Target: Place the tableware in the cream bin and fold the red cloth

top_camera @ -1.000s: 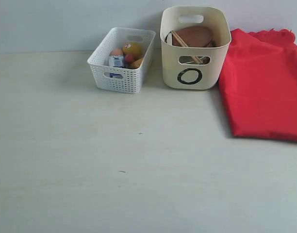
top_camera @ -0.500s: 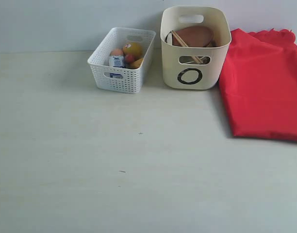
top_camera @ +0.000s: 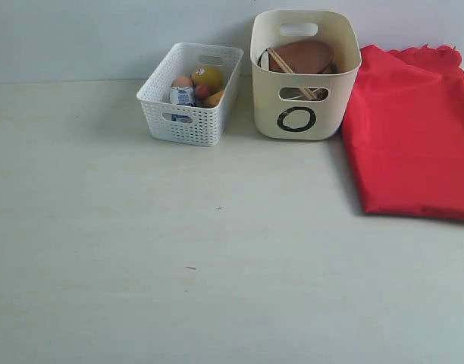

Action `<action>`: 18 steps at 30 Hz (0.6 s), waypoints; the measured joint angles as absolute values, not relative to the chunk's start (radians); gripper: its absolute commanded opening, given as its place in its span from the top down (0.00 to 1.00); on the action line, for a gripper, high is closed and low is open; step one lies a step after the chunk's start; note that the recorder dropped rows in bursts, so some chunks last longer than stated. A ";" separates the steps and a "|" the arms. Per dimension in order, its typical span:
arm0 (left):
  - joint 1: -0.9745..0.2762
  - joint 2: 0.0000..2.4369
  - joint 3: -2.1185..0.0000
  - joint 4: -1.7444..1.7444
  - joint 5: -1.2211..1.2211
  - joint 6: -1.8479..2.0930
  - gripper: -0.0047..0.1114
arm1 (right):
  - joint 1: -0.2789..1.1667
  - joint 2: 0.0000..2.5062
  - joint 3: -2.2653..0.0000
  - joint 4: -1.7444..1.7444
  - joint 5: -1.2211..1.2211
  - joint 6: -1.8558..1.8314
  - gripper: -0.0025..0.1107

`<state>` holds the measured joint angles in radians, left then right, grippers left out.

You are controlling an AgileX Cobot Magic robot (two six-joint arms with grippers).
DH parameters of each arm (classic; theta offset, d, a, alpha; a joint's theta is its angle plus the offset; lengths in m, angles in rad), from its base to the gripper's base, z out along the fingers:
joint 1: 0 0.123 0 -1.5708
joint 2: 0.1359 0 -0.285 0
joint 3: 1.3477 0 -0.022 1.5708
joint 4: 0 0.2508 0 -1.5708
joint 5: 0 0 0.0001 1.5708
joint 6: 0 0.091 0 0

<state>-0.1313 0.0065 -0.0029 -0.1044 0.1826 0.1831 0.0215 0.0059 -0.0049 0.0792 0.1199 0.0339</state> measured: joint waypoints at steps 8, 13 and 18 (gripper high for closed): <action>-0.131 0.006 -0.003 -0.104 0.183 0.183 0.95 | 0.022 0.006 -0.005 0.079 0.120 0.034 0.98; -0.131 0.006 -0.003 -0.104 0.183 0.183 0.95 | 0.022 0.006 -0.005 0.079 0.120 0.034 0.98; -0.131 0.006 -0.003 -0.104 0.183 0.183 0.95 | 0.022 0.006 -0.005 0.079 0.120 0.034 0.98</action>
